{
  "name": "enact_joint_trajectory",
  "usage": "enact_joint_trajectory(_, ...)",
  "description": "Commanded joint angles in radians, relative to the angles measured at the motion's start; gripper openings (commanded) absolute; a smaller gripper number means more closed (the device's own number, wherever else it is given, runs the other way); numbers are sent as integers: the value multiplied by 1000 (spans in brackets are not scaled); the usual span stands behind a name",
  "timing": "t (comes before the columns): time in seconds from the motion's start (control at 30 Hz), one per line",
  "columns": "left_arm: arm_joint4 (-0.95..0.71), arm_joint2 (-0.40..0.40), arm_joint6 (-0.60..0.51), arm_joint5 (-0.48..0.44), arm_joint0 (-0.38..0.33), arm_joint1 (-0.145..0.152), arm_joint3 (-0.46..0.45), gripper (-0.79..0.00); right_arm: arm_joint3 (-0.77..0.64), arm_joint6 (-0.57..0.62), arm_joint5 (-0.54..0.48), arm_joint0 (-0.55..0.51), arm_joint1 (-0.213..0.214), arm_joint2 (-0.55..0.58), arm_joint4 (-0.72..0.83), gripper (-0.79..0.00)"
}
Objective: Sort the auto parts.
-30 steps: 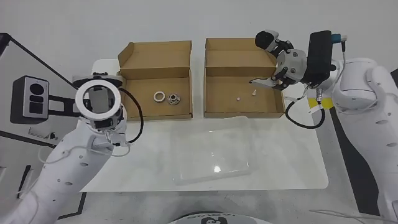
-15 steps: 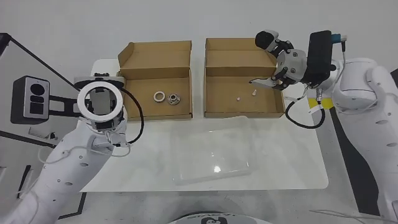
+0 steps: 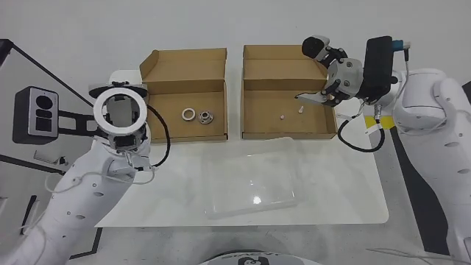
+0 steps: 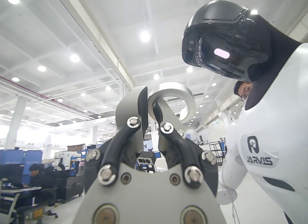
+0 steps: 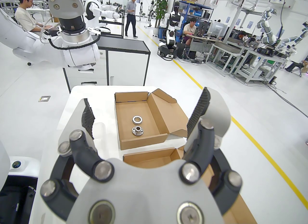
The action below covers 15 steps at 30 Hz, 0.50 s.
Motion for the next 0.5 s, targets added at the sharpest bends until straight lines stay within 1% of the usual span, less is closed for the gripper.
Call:
enact_joint_trajectory(0.0,-12,-5,-52,14,-22,-5,17,-785,0,0,0,0,0,0,0,0)
enact_joint_trajectory(0.07,-20,-13,-110,43,-42,-10,47,-785,0,0,0,0,0,0,0,0)
enact_joint_trajectory(0.2,-13,-27,-218,65,-79,-17,103,-785,0,0,0,0,0,0,0,0)
enact_joint_trajectory(0.3,32,-36,-314,57,-97,-19,134,-785,0,0,0,0,0,0,0,0)
enact_joint_trajectory(0.47,119,-46,-400,15,-100,-20,167,-785,0,0,0,0,0,0,0,0)
